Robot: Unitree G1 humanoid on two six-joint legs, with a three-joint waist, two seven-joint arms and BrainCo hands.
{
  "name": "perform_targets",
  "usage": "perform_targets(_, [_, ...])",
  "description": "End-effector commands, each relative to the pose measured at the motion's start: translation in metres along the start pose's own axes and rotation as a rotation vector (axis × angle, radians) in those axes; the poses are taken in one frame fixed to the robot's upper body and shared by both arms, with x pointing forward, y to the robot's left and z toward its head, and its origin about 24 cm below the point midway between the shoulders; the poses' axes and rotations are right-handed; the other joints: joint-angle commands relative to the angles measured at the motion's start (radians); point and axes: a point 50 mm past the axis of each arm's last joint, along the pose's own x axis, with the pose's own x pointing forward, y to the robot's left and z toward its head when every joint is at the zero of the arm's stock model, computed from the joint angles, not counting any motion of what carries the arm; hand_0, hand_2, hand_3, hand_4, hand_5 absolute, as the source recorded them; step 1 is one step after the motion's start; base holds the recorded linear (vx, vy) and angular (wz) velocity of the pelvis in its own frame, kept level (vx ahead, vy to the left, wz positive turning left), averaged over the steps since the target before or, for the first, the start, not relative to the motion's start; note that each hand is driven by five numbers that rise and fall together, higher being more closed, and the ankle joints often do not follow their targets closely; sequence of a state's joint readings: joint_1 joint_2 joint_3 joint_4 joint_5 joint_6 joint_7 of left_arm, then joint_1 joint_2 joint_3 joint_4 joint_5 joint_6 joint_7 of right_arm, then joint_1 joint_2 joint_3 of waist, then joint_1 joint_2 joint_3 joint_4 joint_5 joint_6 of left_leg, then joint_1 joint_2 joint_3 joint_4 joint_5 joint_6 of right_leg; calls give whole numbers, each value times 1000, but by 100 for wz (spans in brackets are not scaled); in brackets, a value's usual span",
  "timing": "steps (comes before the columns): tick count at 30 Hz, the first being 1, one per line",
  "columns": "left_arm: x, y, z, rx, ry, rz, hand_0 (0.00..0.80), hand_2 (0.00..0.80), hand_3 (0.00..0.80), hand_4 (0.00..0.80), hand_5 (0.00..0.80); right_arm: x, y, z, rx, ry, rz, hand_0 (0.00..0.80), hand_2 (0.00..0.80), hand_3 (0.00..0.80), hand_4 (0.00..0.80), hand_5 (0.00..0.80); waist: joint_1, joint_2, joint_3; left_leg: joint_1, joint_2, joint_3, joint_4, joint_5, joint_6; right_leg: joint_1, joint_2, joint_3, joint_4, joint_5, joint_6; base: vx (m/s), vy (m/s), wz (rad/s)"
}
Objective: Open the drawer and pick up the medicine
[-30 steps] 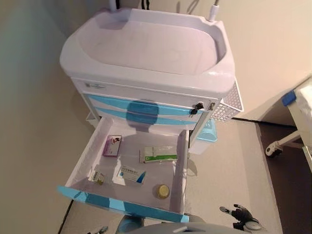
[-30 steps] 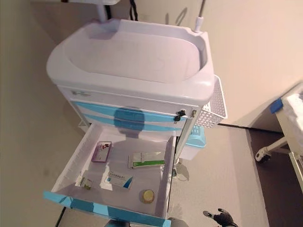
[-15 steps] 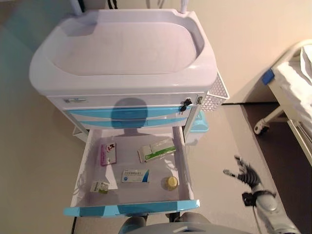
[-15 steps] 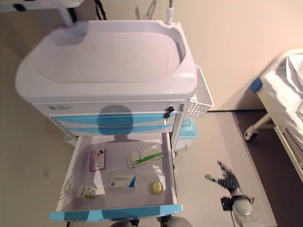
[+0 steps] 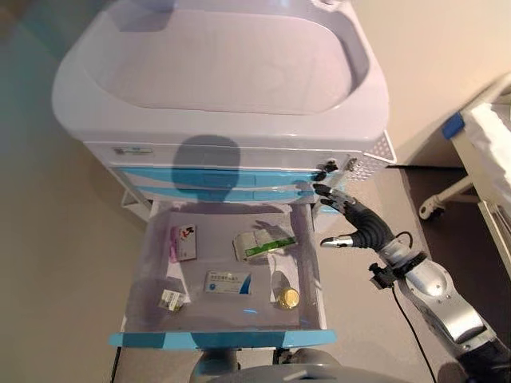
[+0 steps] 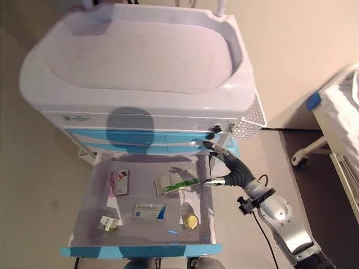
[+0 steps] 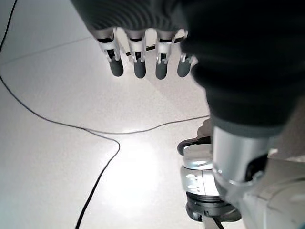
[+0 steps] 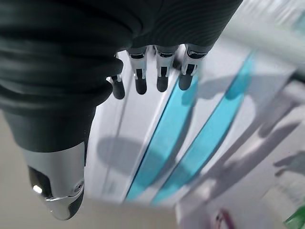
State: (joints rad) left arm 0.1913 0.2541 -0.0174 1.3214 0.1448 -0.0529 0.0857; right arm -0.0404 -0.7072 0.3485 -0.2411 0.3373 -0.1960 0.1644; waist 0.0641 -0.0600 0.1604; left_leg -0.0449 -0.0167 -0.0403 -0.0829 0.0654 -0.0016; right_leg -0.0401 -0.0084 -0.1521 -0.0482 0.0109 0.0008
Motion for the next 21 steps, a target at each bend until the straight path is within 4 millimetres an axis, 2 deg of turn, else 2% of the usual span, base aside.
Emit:
perform_targets(1, [-1,10,-13,48,59,25,0,0,0,0,0,19,15,28,11,-155,90,0,0,0,0,0,36,-52,-21,-14,-53,-9,12,-29,21,-44,-74,29,44,65,127,26,-28,23])
perform_targets(5, [0,13,-12,45,59,42,0,0,0,0,0,43,34,36,-1,-197,197,0,0,0,0,0,57,-58,-19,-11,-53,-26,13,-28,20,-34,-75,11,47,57,123,6,-25,26])
perform_targets(10, [0,20,-11,36,67,78,0,0,0,0,0,60,53,38,-27,-217,250,0,0,0,0,0,81,-69,-15,-15,-51,-51,12,-22,16,-27,-78,-17,49,50,121,-3,-34,18])
perform_targets(14, [0,24,-10,23,75,103,0,0,0,0,0,71,65,27,-59,-175,255,0,0,0,0,0,98,-80,-9,-23,-50,-75,11,-16,13,-26,-79,-42,53,43,118,-1,-39,26])
perform_targets(20, [1,29,-4,37,74,133,0,0,0,0,0,83,84,0,-130,-74,249,0,0,0,0,0,121,-93,-1,-38,-52,-121,12,-6,7,-25,-81,-88,60,30,112,10,-51,20])
perform_targets(21, [2,29,-2,37,73,139,0,0,0,0,0,85,88,-9,-156,-37,237,0,0,0,0,0,128,-97,-2,-44,-53,-136,11,-3,5,-23,-81,-103,60,26,110,28,-49,31])
